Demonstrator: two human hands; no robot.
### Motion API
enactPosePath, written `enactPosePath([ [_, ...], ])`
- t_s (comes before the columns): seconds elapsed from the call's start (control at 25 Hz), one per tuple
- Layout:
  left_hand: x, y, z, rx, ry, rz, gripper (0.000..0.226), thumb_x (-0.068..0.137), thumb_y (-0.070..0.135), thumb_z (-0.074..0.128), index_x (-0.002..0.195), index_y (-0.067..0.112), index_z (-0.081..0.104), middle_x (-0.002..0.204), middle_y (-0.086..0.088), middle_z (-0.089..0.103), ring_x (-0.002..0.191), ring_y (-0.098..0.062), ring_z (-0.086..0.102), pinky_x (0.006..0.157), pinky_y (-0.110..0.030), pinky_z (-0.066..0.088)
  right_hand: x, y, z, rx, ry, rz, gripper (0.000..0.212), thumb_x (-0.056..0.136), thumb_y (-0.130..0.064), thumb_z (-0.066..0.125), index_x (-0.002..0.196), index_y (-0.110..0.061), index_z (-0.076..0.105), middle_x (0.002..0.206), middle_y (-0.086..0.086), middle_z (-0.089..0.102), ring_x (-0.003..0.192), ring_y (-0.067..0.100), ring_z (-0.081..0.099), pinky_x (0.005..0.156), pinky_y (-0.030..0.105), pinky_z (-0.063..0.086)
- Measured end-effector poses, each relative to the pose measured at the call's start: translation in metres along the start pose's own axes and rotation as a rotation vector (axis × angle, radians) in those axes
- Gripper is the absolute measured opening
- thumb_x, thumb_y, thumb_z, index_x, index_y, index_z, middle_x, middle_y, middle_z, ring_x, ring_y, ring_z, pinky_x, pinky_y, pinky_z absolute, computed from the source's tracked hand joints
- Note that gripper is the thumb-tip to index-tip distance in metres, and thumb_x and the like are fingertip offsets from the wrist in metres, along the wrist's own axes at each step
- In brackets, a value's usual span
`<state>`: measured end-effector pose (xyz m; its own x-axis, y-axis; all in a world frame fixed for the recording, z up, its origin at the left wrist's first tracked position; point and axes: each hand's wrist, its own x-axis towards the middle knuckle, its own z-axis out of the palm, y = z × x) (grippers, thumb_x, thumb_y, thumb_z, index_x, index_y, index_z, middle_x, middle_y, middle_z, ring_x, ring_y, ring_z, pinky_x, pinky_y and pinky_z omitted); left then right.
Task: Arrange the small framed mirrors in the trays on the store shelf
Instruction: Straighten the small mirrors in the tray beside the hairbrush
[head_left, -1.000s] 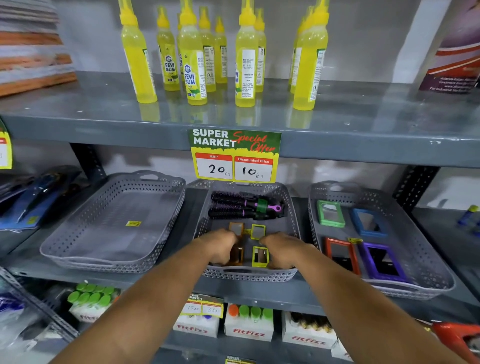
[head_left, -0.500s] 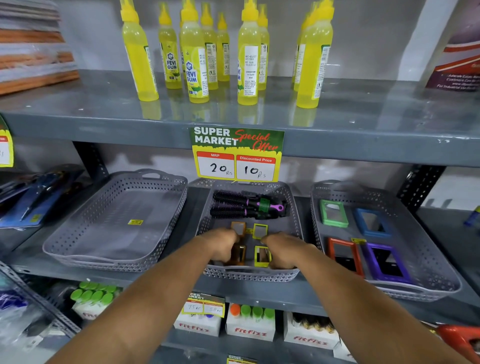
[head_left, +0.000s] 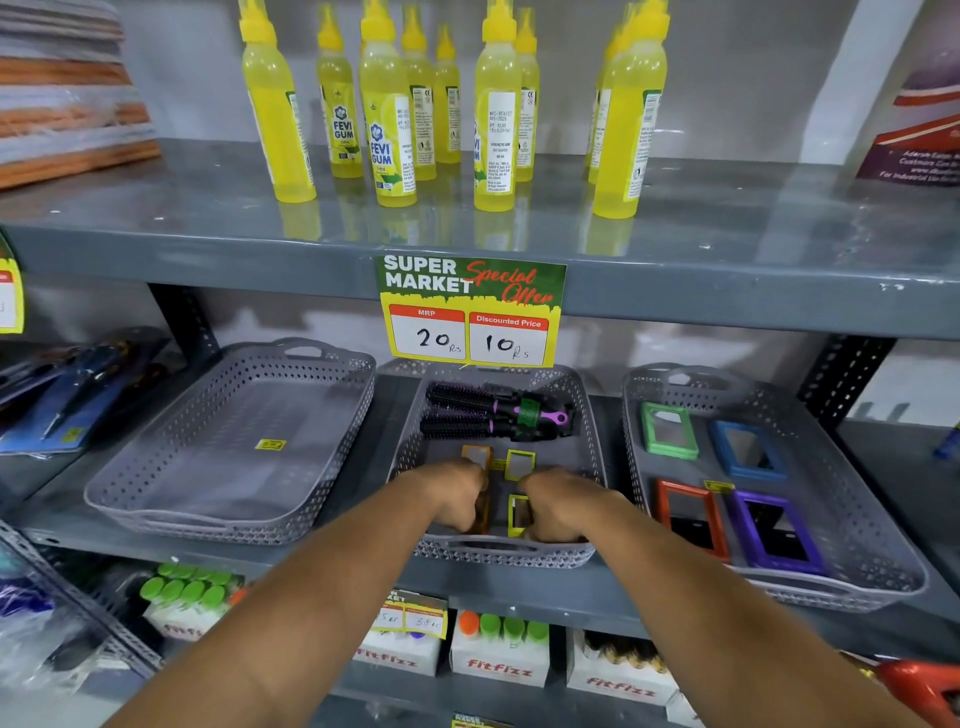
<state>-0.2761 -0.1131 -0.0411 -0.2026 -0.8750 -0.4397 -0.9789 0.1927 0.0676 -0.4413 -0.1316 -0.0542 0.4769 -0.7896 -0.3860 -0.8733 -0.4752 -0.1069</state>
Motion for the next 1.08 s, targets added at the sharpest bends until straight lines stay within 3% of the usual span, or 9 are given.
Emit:
enactPosePath([
  [0.12,0.002,0.004,0.001,0.031,-0.011,-0.014,0.016,0.081,0.001,0.058,0.095,0.006,0.062,0.078,-0.01,0.055,0.064,-0.022,0.054,0.054,-0.03,0.044,0.003,-0.004,0.001,-0.001,-0.011,-0.005,0.014,0.086,-0.01,0.064,0.1,-0.008,0.066,0.096,0.013,0.064,0.083,0.027,0.063,0.068,0.033,0.051],
  [0.28,0.005,0.006,0.001,0.015,-0.02,-0.015,0.016,0.084,0.003,0.058,0.099,0.003,0.065,0.088,-0.014,0.061,0.073,-0.026,0.057,0.06,-0.031,0.045,0.006,-0.002,0.002,-0.004,-0.001,-0.016,0.013,0.086,-0.009,0.063,0.099,-0.007,0.065,0.095,0.012,0.062,0.083,0.027,0.063,0.068,0.034,0.052],
  [0.52,0.011,0.004,0.003,-0.047,-0.029,-0.016,0.015,0.085,0.007,0.063,0.1,0.003,0.063,0.101,-0.021,0.066,0.075,-0.026,0.056,0.062,-0.032,0.044,0.01,-0.003,0.0,-0.045,-0.024,-0.022,0.02,0.085,-0.021,0.068,0.1,-0.008,0.068,0.099,0.013,0.064,0.082,0.028,0.062,0.067,0.034,0.051],
  [0.64,0.014,0.003,0.006,-0.053,-0.026,-0.037,0.018,0.084,0.001,0.06,0.101,0.001,0.063,0.093,-0.019,0.064,0.074,-0.027,0.056,0.062,-0.034,0.044,0.01,-0.003,-0.001,-0.078,-0.049,-0.044,0.026,0.086,-0.025,0.069,0.104,-0.007,0.068,0.104,0.014,0.065,0.093,0.03,0.064,0.078,0.037,0.054],
  [0.72,0.014,0.002,0.004,-0.078,-0.021,-0.033,0.016,0.082,0.003,0.062,0.098,0.003,0.063,0.086,-0.016,0.062,0.075,-0.026,0.057,0.06,-0.032,0.043,0.011,-0.002,-0.001,-0.087,-0.032,-0.049,0.024,0.085,-0.023,0.069,0.101,-0.006,0.067,0.098,0.013,0.064,0.091,0.03,0.064,0.077,0.037,0.054],
  [0.8,0.014,-0.003,-0.003,-0.147,0.031,-0.009,0.022,0.078,0.01,0.068,0.099,0.006,0.063,0.087,-0.011,0.063,0.082,-0.027,0.062,0.062,-0.031,0.047,0.011,0.001,-0.004,-0.04,-0.013,-0.048,0.028,0.082,-0.024,0.073,0.103,-0.009,0.063,0.096,0.009,0.062,0.09,0.029,0.064,0.075,0.037,0.053],
  [0.92,0.026,-0.023,-0.016,-0.164,0.218,0.016,0.038,0.078,0.028,0.071,0.112,0.011,0.064,0.111,-0.009,0.063,0.097,-0.027,0.061,0.08,-0.032,0.052,0.021,0.015,-0.014,0.036,0.121,-0.065,0.033,0.083,-0.027,0.074,0.106,-0.01,0.057,0.106,0.009,0.057,0.096,0.03,0.061,0.079,0.034,0.05],
  [1.0,0.036,-0.032,-0.022,-0.114,0.267,0.0,0.033,0.083,0.02,0.065,0.115,0.011,0.062,0.121,-0.011,0.059,0.105,-0.028,0.059,0.087,-0.035,0.05,0.031,0.026,-0.022,0.043,0.21,-0.072,0.032,0.085,-0.025,0.072,0.107,-0.009,0.056,0.109,0.01,0.054,0.098,0.032,0.059,0.081,0.036,0.05],
  [1.08,0.046,-0.035,-0.023,-0.087,0.247,-0.012,0.023,0.085,0.01,0.06,0.107,0.011,0.062,0.117,-0.013,0.062,0.102,-0.029,0.061,0.086,-0.04,0.051,0.041,0.035,-0.025,0.05,0.217,-0.065,0.027,0.086,-0.02,0.068,0.106,-0.007,0.056,0.115,0.015,0.053,0.099,0.032,0.058,0.084,0.037,0.05],
])
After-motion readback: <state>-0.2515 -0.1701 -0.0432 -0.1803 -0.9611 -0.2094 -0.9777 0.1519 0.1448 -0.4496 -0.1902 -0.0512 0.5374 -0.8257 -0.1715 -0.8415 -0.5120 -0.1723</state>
